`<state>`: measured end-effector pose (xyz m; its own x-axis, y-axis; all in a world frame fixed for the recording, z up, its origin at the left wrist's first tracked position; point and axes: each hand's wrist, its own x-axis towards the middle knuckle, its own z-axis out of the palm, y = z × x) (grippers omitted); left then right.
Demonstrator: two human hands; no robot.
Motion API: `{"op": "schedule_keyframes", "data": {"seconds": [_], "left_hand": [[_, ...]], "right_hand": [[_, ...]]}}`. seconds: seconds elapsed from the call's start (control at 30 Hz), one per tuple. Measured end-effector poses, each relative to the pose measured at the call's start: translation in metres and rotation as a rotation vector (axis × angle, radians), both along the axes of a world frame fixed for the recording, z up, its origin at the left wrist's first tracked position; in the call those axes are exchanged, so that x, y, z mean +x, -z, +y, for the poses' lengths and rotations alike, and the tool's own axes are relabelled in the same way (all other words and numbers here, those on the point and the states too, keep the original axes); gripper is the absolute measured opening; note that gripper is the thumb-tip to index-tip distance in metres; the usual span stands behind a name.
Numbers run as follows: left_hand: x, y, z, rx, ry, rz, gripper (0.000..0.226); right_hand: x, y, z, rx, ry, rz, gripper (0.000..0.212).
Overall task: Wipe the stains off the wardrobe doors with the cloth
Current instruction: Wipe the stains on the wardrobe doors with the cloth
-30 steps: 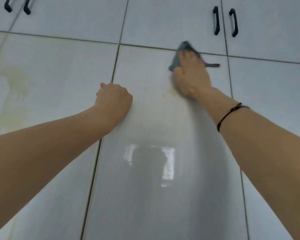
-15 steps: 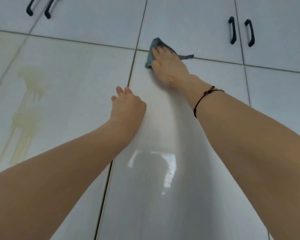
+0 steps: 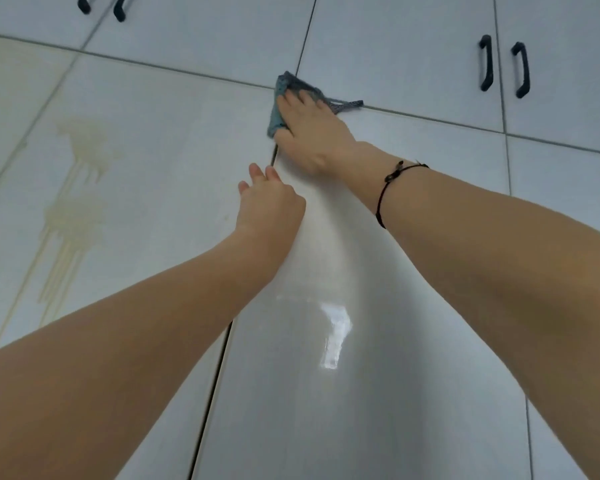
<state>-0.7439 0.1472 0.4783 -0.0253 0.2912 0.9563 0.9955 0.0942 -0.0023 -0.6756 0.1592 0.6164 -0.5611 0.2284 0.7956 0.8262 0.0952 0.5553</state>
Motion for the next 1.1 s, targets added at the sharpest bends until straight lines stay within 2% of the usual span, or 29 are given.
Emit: {"op": "schedule_keyframes", "data": {"seconds": [0.07, 0.1, 0.23, 0.27, 0.4, 0.47, 0.7, 0.8, 0.9, 0.97, 1.1], "left_hand": [[-0.002, -0.002, -0.002, -0.001, 0.046, -0.040, 0.046], [-0.003, -0.002, -0.002, -0.003, 0.052, -0.035, 0.047], [-0.001, 0.001, -0.004, -0.014, 0.031, -0.004, 0.047], [-0.002, 0.001, -0.004, -0.021, 0.037, -0.026, 0.046], [-0.005, 0.000, 0.002, 0.009, 0.076, -0.012, 0.048], [-0.005, 0.001, 0.004, 0.041, 0.082, -0.003, 0.049], [-0.008, -0.006, 0.006, -0.062, -0.022, 0.069, 0.038], [-0.014, -0.005, 0.009, -0.030, -0.002, 0.036, 0.042], [-0.012, -0.002, 0.009, 0.007, 0.007, 0.025, 0.046], [-0.008, -0.001, 0.005, -0.013, -0.014, 0.042, 0.047], [-0.007, 0.000, 0.001, -0.056, -0.071, 0.086, 0.043]], "right_hand": [[0.009, 0.024, 0.002, -0.067, -0.012, -0.155, 0.075], [0.018, 0.023, 0.000, -0.075, -0.023, -0.159, 0.076], [0.028, -0.013, -0.001, 0.018, 0.012, 0.114, 0.069], [0.020, -0.012, 0.000, 0.009, 0.010, 0.125, 0.068], [0.013, 0.042, 0.002, -0.061, -0.050, -0.068, 0.073], [0.027, 0.053, 0.003, -0.089, -0.058, -0.106, 0.073], [-0.016, -0.020, 0.002, -0.011, -0.032, 0.099, 0.067], [-0.018, 0.008, 0.000, -0.031, -0.035, 0.063, 0.075], [0.018, 0.052, 0.004, -0.017, -0.030, 0.032, 0.077], [0.053, 0.056, 0.001, -0.017, -0.041, 0.103, 0.075], [0.139, 0.039, -0.007, 0.070, -0.021, 0.422, 0.072]]}}
